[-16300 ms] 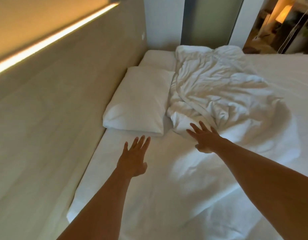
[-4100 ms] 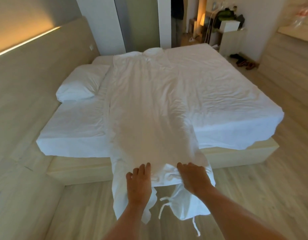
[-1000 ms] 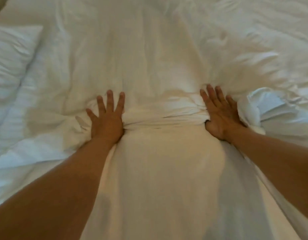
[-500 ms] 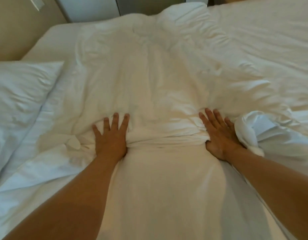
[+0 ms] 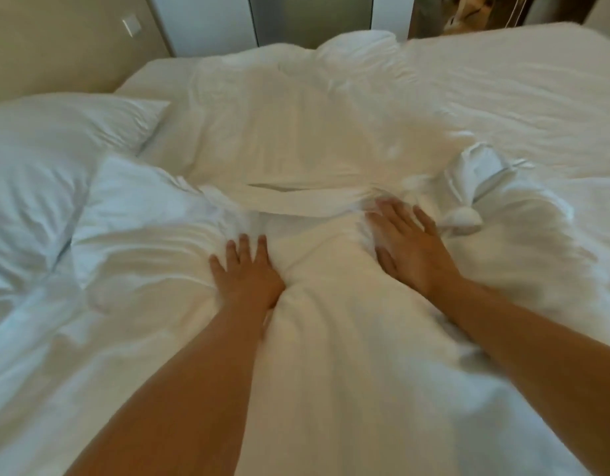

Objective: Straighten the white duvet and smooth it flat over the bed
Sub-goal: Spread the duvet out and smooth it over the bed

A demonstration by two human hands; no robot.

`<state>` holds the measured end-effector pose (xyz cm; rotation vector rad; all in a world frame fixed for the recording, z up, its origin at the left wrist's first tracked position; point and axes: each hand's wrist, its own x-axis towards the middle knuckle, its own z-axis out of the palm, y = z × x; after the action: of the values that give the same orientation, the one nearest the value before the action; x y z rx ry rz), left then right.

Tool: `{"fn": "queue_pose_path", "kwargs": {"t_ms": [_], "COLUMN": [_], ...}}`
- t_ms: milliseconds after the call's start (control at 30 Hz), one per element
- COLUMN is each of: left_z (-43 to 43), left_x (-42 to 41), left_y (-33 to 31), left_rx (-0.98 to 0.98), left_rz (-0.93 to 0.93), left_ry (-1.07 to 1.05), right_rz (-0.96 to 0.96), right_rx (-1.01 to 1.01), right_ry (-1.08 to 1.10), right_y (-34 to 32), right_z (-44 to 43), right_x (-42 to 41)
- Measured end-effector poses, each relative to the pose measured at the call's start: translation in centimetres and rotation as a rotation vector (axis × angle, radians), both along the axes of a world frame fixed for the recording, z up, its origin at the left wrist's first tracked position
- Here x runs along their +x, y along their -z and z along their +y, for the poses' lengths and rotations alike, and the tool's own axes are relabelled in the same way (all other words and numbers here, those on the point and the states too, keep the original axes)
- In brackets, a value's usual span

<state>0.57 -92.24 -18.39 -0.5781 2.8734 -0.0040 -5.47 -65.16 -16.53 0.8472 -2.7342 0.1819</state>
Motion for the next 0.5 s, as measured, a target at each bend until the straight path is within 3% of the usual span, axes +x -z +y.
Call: {"fn": "queue_pose_path", "kwargs": {"t_ms": [167, 300, 500], "left_z": [2.3, 3.9, 5.0], "left_x": [5.3, 11.4, 24.0], "left_y": [-1.6, -3.6, -5.5], "left_rx": [0.129, 0.15, 0.195], "left_rz": [-0.134, -0.194, -0.084], "left_ry": [0.103, 0.232, 0.362], "right_rz": [-0.439, -0.537, -0.537], "right_rx": [0.185, 0.221, 0.208], "right_ry": [0.12, 0.167, 0.133], "right_y": [0.0, -1.5, -4.0], "right_z": [3.2, 5.0, 7.6], "right_x": [7.1, 11.4, 20.2]}}
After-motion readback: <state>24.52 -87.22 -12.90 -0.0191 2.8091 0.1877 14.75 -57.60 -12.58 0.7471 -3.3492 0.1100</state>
